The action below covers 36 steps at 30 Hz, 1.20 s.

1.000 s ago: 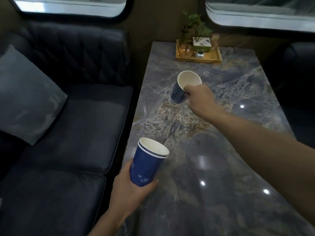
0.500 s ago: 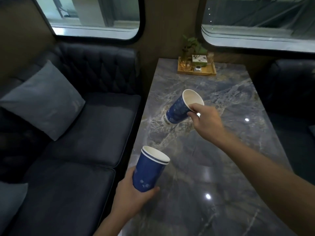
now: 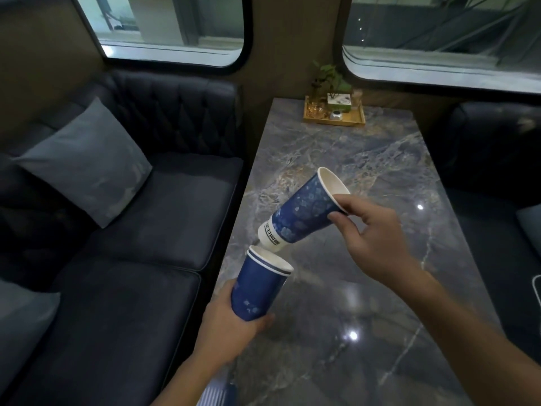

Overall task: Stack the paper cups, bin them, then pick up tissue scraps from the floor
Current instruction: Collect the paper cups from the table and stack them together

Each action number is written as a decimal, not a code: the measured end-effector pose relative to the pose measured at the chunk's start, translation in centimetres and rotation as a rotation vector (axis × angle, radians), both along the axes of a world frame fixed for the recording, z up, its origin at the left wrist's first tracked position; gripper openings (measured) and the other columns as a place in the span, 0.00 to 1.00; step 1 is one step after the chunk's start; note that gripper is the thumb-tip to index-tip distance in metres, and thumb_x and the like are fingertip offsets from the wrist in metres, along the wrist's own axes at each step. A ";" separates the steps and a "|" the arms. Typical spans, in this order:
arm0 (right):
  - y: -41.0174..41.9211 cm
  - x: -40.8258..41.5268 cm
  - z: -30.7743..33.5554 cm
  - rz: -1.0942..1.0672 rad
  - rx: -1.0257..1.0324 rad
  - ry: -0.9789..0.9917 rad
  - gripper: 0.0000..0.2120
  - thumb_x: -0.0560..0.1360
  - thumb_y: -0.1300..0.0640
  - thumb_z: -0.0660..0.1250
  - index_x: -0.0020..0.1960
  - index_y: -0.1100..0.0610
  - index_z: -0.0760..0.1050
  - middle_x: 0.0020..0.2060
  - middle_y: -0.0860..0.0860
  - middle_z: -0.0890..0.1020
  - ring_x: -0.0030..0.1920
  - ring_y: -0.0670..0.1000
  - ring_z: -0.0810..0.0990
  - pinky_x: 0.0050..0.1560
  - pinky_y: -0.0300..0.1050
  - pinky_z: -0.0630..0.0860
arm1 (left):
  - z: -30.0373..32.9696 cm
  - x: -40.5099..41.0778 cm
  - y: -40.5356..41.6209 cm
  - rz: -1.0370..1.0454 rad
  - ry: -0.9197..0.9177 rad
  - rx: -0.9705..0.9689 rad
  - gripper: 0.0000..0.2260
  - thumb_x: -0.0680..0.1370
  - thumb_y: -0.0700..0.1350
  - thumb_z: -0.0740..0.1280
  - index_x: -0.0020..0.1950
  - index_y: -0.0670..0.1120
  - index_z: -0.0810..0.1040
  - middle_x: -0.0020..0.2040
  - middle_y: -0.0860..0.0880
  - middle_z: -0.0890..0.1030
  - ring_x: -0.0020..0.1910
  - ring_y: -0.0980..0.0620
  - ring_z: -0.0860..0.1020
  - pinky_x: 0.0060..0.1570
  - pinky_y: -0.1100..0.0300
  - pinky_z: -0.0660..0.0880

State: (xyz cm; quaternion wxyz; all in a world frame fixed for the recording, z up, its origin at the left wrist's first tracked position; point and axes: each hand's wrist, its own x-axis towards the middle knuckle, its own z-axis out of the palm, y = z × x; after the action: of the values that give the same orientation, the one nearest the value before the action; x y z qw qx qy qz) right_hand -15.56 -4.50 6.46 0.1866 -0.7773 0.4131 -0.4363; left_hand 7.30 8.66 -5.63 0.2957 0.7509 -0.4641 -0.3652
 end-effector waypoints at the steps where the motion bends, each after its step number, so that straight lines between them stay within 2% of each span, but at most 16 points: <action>1: 0.6 -0.2 0.0 -0.008 -0.001 -0.014 0.10 0.74 0.64 0.69 0.54 0.54 0.79 0.43 0.37 0.80 0.45 0.32 0.78 0.46 0.27 0.72 | 0.1 -0.2 0.2 -0.007 0.001 0.001 0.30 0.55 0.61 0.80 0.53 0.66 0.72 0.45 0.71 0.81 0.38 0.71 0.80 0.27 0.76 0.69; 3: 1.5 -0.6 0.0 -0.022 0.008 -0.032 0.11 0.74 0.64 0.69 0.55 0.53 0.79 0.45 0.31 0.78 0.46 0.30 0.77 0.47 0.24 0.71 | 0.3 -0.5 0.5 -0.020 -0.009 0.007 0.30 0.55 0.62 0.80 0.52 0.66 0.71 0.44 0.73 0.80 0.38 0.72 0.80 0.26 0.76 0.68; 5: 2.2 -0.8 -0.2 -0.034 0.036 -0.047 0.12 0.74 0.63 0.69 0.55 0.51 0.78 0.46 0.30 0.77 0.47 0.30 0.77 0.48 0.23 0.70 | 0.5 -0.7 0.7 -0.037 -0.026 0.007 0.30 0.55 0.63 0.79 0.53 0.68 0.70 0.45 0.76 0.78 0.39 0.74 0.79 0.26 0.76 0.68; 7: 2.7 -1.0 -0.5 -0.034 0.061 -0.040 0.12 0.74 0.64 0.69 0.55 0.53 0.80 0.46 0.34 0.80 0.48 0.31 0.78 0.48 0.23 0.70 | 0.7 -0.7 1.0 -0.058 -0.030 -0.003 0.30 0.55 0.63 0.79 0.52 0.70 0.68 0.46 0.78 0.77 0.40 0.75 0.78 0.26 0.76 0.69; 10: 3.2 -1.3 -1.1 -0.007 0.106 -0.012 0.11 0.75 0.64 0.68 0.57 0.57 0.80 0.47 0.43 0.83 0.50 0.34 0.79 0.48 0.23 0.69 | 0.8 -0.9 1.3 -0.068 -0.032 -0.019 0.31 0.55 0.62 0.79 0.53 0.71 0.68 0.47 0.76 0.78 0.40 0.73 0.79 0.29 0.75 0.71; 14: 3.8 -1.2 -2.1 0.008 0.213 -0.059 0.11 0.75 0.62 0.68 0.57 0.57 0.80 0.48 0.44 0.84 0.50 0.37 0.80 0.49 0.25 0.71 | 0.7 -1.2 1.4 -0.097 -0.075 -0.037 0.33 0.55 0.64 0.78 0.54 0.76 0.65 0.47 0.74 0.79 0.40 0.70 0.81 0.32 0.68 0.76; 16: 4.4 -1.0 -2.7 0.020 0.270 -0.080 0.11 0.75 0.61 0.68 0.57 0.57 0.80 0.48 0.46 0.85 0.50 0.39 0.82 0.50 0.29 0.73 | 0.7 -1.4 1.4 -0.117 -0.100 -0.049 0.34 0.54 0.64 0.78 0.54 0.76 0.65 0.47 0.75 0.79 0.40 0.70 0.81 0.34 0.66 0.79; 18: 5.1 -0.6 -3.2 0.054 0.363 -0.130 0.10 0.76 0.62 0.67 0.56 0.56 0.81 0.47 0.47 0.86 0.48 0.42 0.83 0.49 0.36 0.78 | 0.7 -1.6 1.5 -0.137 -0.137 -0.060 0.34 0.54 0.64 0.78 0.55 0.75 0.65 0.47 0.75 0.78 0.41 0.70 0.81 0.33 0.66 0.79; 20: 6.1 0.2 -3.8 0.087 0.452 -0.156 0.09 0.77 0.59 0.65 0.55 0.56 0.81 0.46 0.49 0.86 0.47 0.44 0.84 0.48 0.41 0.80 | 0.7 -2.0 1.4 -0.156 -0.171 -0.057 0.33 0.55 0.64 0.77 0.55 0.72 0.67 0.45 0.71 0.81 0.38 0.68 0.81 0.32 0.64 0.80; 22: 7.5 1.2 -4.7 0.119 0.533 -0.110 0.11 0.78 0.52 0.61 0.51 0.56 0.80 0.43 0.51 0.86 0.43 0.46 0.83 0.45 0.46 0.79 | 0.6 -2.5 1.4 -0.168 -0.184 -0.060 0.32 0.54 0.62 0.77 0.56 0.68 0.69 0.41 0.65 0.82 0.35 0.65 0.81 0.32 0.60 0.81; 25: 9.5 2.2 -6.4 0.074 0.557 0.034 0.19 0.78 0.44 0.54 0.41 0.57 0.73 0.35 0.55 0.80 0.35 0.52 0.77 0.39 0.53 0.73 | 0.7 -3.0 1.7 -0.203 -0.170 -0.066 0.32 0.54 0.59 0.77 0.56 0.65 0.71 0.42 0.62 0.83 0.35 0.63 0.82 0.33 0.58 0.81; 28: 10.4 1.8 -7.1 0.035 0.561 0.047 0.20 0.78 0.43 0.52 0.38 0.56 0.69 0.32 0.56 0.77 0.32 0.53 0.74 0.35 0.54 0.70 | 0.9 -3.5 2.2 -0.237 -0.150 -0.057 0.31 0.55 0.56 0.77 0.55 0.66 0.70 0.42 0.60 0.83 0.36 0.63 0.81 0.32 0.62 0.80; 31: 10.6 1.4 -7.2 0.022 0.565 0.054 0.20 0.78 0.43 0.53 0.39 0.57 0.70 0.32 0.56 0.77 0.33 0.54 0.75 0.36 0.56 0.71 | 1.4 -4.2 2.3 -0.268 -0.189 -0.047 0.29 0.55 0.57 0.76 0.50 0.71 0.67 0.38 0.61 0.82 0.36 0.66 0.80 0.26 0.73 0.70; 34: 10.6 1.1 -7.2 0.025 0.567 0.055 0.21 0.77 0.43 0.55 0.41 0.60 0.71 0.33 0.59 0.78 0.34 0.57 0.76 0.37 0.57 0.72 | 1.8 -4.7 2.2 -0.272 -0.197 -0.022 0.30 0.55 0.57 0.76 0.50 0.72 0.66 0.39 0.61 0.81 0.34 0.66 0.79 0.24 0.73 0.67; 36: 10.7 0.9 -7.1 0.020 0.546 0.054 0.20 0.77 0.44 0.55 0.41 0.61 0.71 0.33 0.59 0.77 0.34 0.58 0.75 0.36 0.58 0.72 | 1.9 -5.0 2.2 -0.275 -0.193 -0.012 0.31 0.55 0.58 0.76 0.55 0.68 0.68 0.40 0.61 0.81 0.34 0.65 0.79 0.26 0.74 0.66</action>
State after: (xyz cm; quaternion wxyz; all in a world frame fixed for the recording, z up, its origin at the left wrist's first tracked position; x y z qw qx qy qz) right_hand -14.63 6.15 -0.66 0.3825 -0.7137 0.5124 -0.2860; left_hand 2.34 10.88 -3.78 0.2012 0.7102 -0.5909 -0.3256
